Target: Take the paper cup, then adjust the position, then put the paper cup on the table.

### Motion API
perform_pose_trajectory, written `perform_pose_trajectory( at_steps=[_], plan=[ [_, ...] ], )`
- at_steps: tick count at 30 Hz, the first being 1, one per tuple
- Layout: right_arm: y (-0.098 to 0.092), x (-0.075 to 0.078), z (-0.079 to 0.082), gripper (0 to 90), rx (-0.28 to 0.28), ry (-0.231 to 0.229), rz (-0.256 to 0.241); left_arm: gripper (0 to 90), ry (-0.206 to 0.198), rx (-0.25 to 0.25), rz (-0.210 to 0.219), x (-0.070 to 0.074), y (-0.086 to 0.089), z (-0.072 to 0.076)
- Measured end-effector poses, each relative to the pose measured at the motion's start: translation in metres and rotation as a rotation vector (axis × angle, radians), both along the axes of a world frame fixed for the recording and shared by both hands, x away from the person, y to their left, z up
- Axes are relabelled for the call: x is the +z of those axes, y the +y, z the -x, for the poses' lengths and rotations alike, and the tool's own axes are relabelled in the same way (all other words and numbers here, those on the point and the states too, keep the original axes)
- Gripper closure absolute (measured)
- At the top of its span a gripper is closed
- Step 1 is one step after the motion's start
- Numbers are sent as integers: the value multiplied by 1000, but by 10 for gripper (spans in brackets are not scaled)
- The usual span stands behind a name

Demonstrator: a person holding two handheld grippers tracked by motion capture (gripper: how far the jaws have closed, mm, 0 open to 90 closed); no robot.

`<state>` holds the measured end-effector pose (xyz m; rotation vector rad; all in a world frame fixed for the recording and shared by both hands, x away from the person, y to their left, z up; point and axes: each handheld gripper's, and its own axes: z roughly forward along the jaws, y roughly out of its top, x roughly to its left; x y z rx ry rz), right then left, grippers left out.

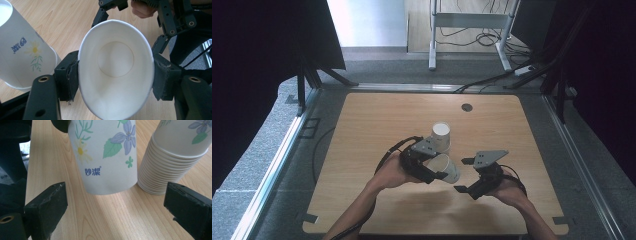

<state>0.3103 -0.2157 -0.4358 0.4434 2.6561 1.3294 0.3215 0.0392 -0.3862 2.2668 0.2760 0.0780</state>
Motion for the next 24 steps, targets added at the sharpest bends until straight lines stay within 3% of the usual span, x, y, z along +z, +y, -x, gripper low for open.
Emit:
perform_pose_trajectory(
  at_steps=[13, 19, 24],
  plan=[
    [-6, -1, 1, 33, -54, -1, 4, 327, -5, 37, -47, 4, 5, -2],
    [-9, -4, 3, 33, -100, -28, 48, 327, -4, 48, -75, 6, 7, -3],
    [-11, -6, 5, 15, -127, -29, 52, 327, -5, 64, -87, 8, 11, -4]
  ],
)
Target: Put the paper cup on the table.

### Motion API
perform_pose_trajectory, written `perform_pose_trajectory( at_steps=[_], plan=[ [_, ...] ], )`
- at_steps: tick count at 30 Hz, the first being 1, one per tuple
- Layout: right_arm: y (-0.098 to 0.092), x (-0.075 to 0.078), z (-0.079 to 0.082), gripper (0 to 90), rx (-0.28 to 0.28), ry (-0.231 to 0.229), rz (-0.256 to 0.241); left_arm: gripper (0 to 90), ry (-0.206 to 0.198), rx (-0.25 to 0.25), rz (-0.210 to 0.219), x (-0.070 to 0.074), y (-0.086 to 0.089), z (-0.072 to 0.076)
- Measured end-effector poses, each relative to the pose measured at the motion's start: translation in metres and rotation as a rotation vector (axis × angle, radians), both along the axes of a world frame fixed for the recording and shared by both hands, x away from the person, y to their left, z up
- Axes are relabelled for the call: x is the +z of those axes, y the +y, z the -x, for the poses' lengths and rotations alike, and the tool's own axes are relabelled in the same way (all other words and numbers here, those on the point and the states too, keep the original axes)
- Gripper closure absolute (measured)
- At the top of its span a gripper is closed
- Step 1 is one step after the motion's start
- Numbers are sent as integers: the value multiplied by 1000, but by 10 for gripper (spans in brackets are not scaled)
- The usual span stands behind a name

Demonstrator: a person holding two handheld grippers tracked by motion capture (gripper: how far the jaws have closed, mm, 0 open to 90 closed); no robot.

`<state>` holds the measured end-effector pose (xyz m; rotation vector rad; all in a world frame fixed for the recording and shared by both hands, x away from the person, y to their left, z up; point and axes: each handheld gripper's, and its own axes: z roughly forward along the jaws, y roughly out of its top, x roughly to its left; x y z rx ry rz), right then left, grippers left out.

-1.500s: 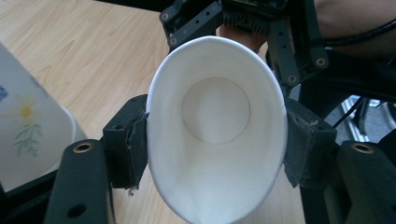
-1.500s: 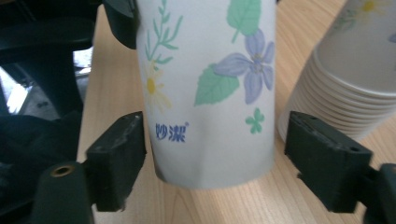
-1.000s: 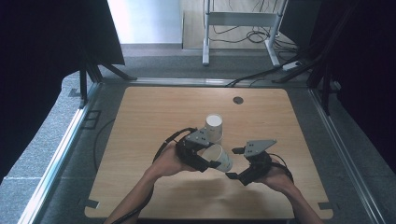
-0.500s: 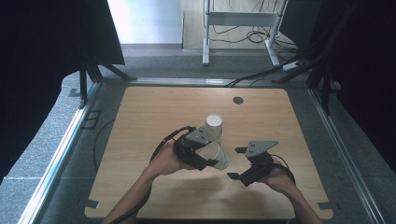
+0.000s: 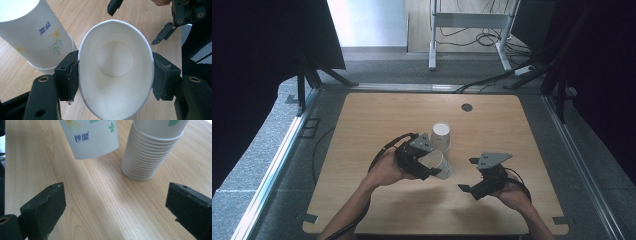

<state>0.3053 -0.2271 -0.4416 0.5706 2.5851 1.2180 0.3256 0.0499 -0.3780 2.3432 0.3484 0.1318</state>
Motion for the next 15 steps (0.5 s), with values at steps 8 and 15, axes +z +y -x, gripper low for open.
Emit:
perform_pose_trajectory(
  at_steps=[8, 15],
  plan=[
    [-7, -5, 3, 0, -64, 2, -6, 325, 16, 45, -31, -1, 5, -4],
    [-14, -10, 4, 0, -98, 2, 6, 323, 20, 83, -67, 0, 12, -9]
  ],
)
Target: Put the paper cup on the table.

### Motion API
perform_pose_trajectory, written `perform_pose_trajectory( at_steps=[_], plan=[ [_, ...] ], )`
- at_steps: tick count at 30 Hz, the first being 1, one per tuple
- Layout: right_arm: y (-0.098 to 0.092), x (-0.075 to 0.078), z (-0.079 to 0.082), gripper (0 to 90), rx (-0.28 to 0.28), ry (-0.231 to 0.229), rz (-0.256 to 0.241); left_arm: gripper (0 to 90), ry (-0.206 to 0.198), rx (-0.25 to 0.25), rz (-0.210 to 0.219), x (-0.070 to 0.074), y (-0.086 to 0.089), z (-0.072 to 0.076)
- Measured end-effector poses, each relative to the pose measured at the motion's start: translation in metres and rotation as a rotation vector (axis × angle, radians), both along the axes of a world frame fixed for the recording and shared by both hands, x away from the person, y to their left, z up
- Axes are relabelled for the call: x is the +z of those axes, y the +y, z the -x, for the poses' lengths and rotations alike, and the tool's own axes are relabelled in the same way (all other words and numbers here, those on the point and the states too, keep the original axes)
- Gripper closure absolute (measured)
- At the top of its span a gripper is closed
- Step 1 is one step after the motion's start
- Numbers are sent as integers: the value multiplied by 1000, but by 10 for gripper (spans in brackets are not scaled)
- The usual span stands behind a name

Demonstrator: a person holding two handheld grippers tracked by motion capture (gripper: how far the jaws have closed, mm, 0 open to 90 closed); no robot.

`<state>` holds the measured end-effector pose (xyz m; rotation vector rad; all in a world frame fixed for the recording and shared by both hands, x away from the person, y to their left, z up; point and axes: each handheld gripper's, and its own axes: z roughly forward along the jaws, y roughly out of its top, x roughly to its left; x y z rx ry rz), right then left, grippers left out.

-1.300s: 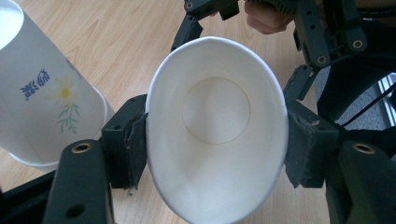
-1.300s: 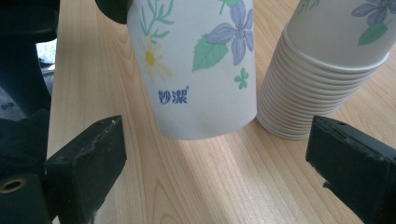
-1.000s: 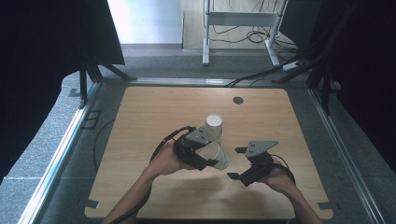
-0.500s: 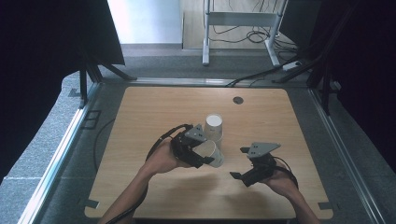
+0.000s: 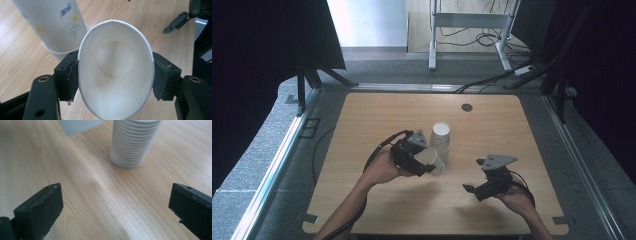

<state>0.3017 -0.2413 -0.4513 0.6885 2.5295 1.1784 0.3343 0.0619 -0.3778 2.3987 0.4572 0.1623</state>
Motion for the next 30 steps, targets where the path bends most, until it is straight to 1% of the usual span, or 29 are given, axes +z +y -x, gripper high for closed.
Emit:
perform_pose_trajectory(
  at_steps=[1, 2, 3, 5, 9, 13, 14, 15, 17, 19, 20, 21, 22, 23, 30],
  plan=[
    [-3, -1, 1, 0, -12, -3, 3, 322, -1, 11, -4, 0, 1, 0],
    [-3, -1, 1, 0, -12, -3, 3, 322, -3, 14, -12, 0, 2, -1],
    [-5, -2, 2, 0, -26, -3, 4, 322, 0, 29, -16, 1, 4, -2],
    [-7, -3, 2, 0, -31, -8, 1, 322, 2, 36, -20, 1, 5, -3],
    [-12, -5, 4, 0, -59, -11, -19, 322, 1, 66, -49, 0, 9, -7],
    [-15, -7, 4, 0, -71, -10, -26, 321, 3, 86, -68, -1, 12, -10],
    [-16, -9, 4, 0, -80, -7, -27, 322, 1, 98, -82, -1, 13, -12],
    [-16, -9, 4, 0, -80, -7, -27, 321, 1, 98, -82, -1, 13, -12],
    [-17, -11, 5, 0, -84, -3, -26, 321, 1, 111, -92, -1, 15, -14],
    [-19, -14, 5, 0, -92, 2, -21, 321, 1, 136, -108, -1, 18, -17],
    [-20, -15, 5, 0, -95, 6, -18, 320, 1, 136, -108, -1, 18, -17],
    [-21, -17, 5, 0, -99, 9, -15, 320, 4, 151, -118, -1, 20, -19],
    [-21, -17, 5, 0, -99, 9, -15, 319, 4, 151, -118, -1, 20, -19],
    [-22, -19, 5, 0, -105, 15, -8, 318, 9, 160, -124, -1, 21, -21],
    [-24, -23, 3, 0, -114, 24, 3, 315, 23, 215, -169, -5, 30, -28]
  ],
)
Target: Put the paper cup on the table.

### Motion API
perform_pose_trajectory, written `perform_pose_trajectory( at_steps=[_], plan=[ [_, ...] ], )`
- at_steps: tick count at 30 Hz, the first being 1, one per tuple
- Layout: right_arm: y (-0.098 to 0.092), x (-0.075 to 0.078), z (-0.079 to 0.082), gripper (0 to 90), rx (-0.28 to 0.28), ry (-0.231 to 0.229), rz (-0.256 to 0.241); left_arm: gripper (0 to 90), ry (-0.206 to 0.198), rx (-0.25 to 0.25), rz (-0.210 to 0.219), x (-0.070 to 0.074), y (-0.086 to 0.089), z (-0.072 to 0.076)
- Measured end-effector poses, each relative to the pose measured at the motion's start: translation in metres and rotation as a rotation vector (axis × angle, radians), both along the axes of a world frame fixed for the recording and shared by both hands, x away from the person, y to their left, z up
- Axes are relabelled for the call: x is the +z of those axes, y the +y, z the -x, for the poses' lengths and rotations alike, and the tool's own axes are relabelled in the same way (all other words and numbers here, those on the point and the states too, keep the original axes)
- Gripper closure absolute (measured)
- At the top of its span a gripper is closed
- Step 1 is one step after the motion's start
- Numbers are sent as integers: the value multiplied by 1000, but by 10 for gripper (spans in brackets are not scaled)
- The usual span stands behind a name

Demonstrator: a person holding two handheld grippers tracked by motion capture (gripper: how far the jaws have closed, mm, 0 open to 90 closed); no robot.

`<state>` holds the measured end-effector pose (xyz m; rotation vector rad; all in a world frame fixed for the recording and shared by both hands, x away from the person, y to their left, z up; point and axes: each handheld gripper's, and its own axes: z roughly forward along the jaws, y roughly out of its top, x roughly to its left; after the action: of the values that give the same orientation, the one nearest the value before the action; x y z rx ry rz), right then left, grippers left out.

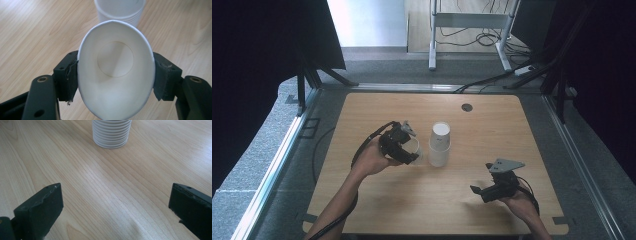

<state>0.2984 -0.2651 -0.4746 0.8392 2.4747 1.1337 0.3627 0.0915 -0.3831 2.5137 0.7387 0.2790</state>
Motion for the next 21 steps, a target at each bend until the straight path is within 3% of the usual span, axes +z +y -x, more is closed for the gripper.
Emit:
perform_pose_trajectory(
  at_steps=[16, 20, 21],
  plan=[
    [1, -5, -2, 3, 12, 22, 20, 306, 31, 120, -110, -19, 16, -16],
    [1, -5, -2, 4, 19, 28, 24, 304, 43, 127, -126, -23, 19, -19],
    [2, -6, -2, 5, 19, 27, 25, 303, 49, 136, -149, -26, 21, -21]
  ],
)
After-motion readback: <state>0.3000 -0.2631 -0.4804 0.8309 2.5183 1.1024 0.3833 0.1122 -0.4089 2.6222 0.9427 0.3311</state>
